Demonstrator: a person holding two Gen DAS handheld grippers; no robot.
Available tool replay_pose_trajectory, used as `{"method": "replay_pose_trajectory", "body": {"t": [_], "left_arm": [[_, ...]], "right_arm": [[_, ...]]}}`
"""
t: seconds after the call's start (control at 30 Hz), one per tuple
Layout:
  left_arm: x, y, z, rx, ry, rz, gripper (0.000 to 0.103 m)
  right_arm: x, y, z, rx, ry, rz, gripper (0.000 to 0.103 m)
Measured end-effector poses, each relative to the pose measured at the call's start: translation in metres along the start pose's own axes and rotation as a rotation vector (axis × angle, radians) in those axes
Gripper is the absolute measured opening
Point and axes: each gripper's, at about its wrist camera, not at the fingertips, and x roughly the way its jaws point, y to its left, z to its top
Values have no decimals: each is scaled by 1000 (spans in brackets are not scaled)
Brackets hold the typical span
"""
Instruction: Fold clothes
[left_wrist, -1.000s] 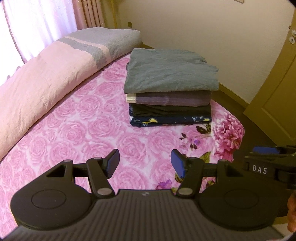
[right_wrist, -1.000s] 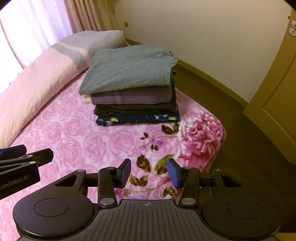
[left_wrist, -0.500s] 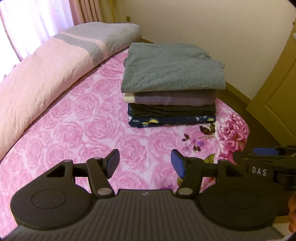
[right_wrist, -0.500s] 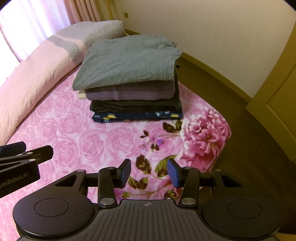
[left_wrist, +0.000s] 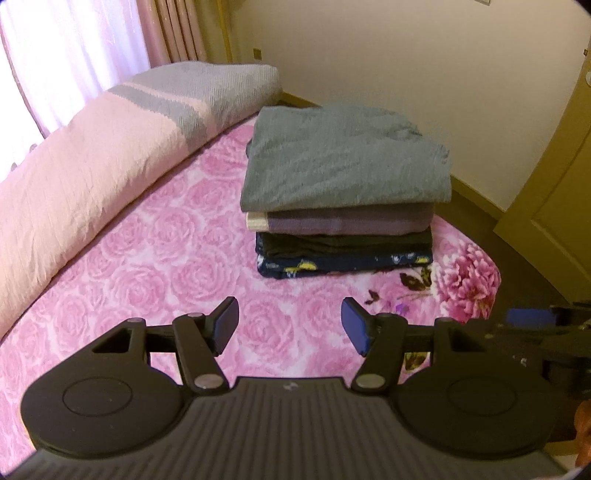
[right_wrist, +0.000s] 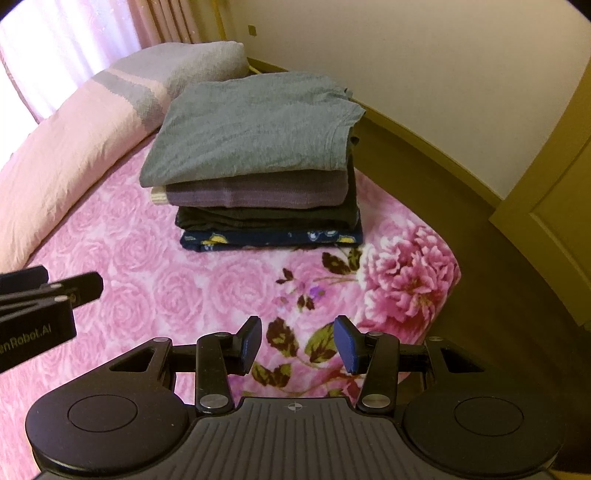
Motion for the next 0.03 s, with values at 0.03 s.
{"method": "replay_pose_trajectory", "body": {"t": [0.03], "left_arm": [[-1,-1,1,-3,-6,-1,58]], "right_arm": [[-1,-1,0,0,-2,0,47]]}}
